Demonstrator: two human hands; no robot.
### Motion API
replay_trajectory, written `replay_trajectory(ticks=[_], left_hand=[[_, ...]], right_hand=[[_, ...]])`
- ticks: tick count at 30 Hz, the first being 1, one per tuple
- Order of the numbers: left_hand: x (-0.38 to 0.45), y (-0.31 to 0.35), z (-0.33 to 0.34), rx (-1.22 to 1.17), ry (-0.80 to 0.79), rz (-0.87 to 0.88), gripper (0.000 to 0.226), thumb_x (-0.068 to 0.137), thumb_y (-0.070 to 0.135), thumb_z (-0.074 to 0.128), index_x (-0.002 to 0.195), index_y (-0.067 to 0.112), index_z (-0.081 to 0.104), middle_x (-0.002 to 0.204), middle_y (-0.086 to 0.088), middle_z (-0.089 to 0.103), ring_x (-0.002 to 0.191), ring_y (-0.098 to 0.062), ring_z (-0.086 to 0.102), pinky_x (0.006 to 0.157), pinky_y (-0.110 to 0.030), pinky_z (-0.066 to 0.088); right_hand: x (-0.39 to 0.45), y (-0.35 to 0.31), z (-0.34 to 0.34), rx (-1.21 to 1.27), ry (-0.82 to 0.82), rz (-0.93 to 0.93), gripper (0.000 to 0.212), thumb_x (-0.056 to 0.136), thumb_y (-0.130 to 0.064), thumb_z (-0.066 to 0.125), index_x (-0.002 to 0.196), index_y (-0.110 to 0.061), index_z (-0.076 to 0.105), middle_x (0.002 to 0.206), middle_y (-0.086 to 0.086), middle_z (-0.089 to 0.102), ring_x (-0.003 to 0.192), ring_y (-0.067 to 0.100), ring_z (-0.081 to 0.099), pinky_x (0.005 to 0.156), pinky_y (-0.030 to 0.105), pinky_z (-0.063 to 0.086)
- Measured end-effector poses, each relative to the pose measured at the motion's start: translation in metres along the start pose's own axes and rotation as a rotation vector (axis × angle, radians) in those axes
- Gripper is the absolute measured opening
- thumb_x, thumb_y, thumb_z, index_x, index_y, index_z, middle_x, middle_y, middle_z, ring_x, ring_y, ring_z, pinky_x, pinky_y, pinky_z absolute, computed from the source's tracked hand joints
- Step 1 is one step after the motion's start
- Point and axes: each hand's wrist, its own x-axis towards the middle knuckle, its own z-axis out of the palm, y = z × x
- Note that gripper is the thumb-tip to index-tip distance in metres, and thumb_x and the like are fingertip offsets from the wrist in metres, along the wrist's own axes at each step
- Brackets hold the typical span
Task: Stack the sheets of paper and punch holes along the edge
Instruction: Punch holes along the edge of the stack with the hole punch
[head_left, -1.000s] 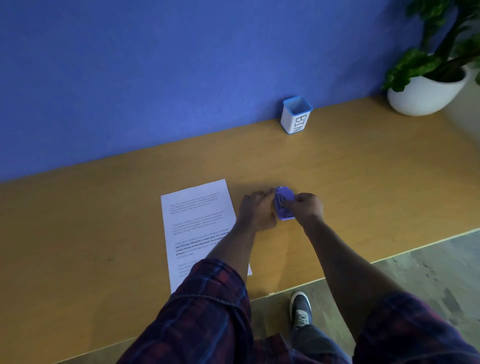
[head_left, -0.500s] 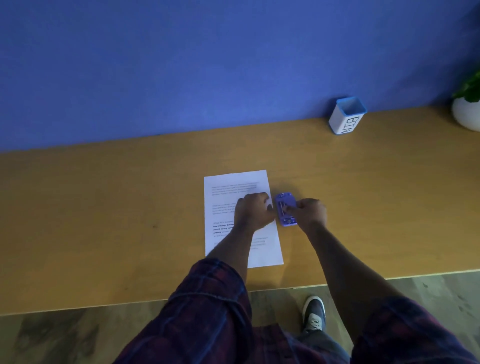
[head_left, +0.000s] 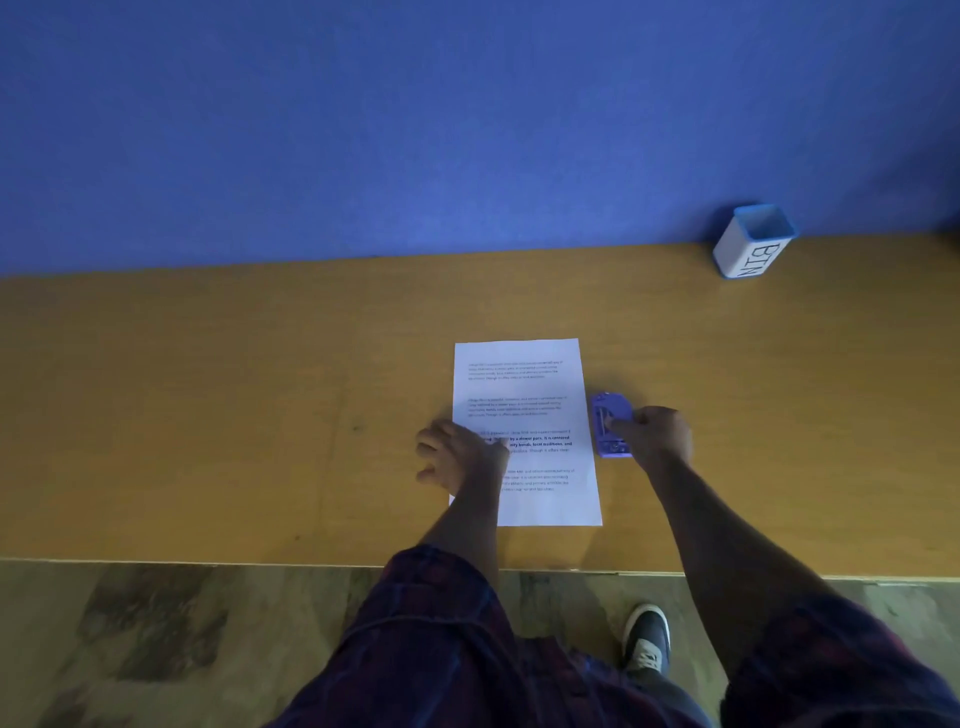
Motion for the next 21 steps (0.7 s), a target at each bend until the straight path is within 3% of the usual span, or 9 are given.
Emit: replay_trajectory(ticks=[11,14,18,21], left_hand=[[-0.006,0.009,0.0,0.018,0.015,-0.021,0.079,0.077,0.048,0.082,0.137,0.008,0.049,0.139,-0.015,0.05,0.129,-0.035,0.049,0.1,-0.05,0.046],[-0.002,0.009,-0.001,-0.025,-0.004,-0.054,0.085,0.072,0.045,0.086,0.138,0.007,0.048,0.14,-0.016,0.051,0.131,-0.036,0.048,0.102,-0.051,0.044],[0.011,0.006,-0.008,-0.103,-0.085,-0.101,0.11,0.06,0.052,0.094,0.144,0.006,0.042,0.148,-0.017,0.047,0.138,-0.04,0.043,0.107,-0.055,0.039],[0.018,0.001,-0.012,-0.111,-0.129,-0.083,0.107,0.06,0.056,0.094,0.145,0.012,0.047,0.147,-0.013,0.048,0.138,-0.041,0.043,0.109,-0.056,0.037]], right_hand=[[0.0,0.007,0.007,0.041,0.017,-0.021,0.025,0.08,-0.03,0.078,0.067,-0.017,0.061,0.06,-0.005,0.058,0.053,0.011,0.051,0.046,0.022,0.028],[0.0,0.009,0.008,0.041,0.01,-0.038,0.025,0.08,-0.031,0.078,0.068,-0.017,0.061,0.062,-0.004,0.06,0.054,0.013,0.053,0.046,0.023,0.031],[0.002,0.011,0.008,0.042,-0.009,-0.074,0.025,0.08,-0.03,0.079,0.07,-0.015,0.062,0.065,0.001,0.062,0.058,0.02,0.054,0.047,0.025,0.032],[0.003,0.013,0.007,0.04,-0.025,-0.094,0.028,0.08,-0.031,0.078,0.067,-0.016,0.058,0.068,0.003,0.061,0.06,0.022,0.054,0.048,0.026,0.032]])
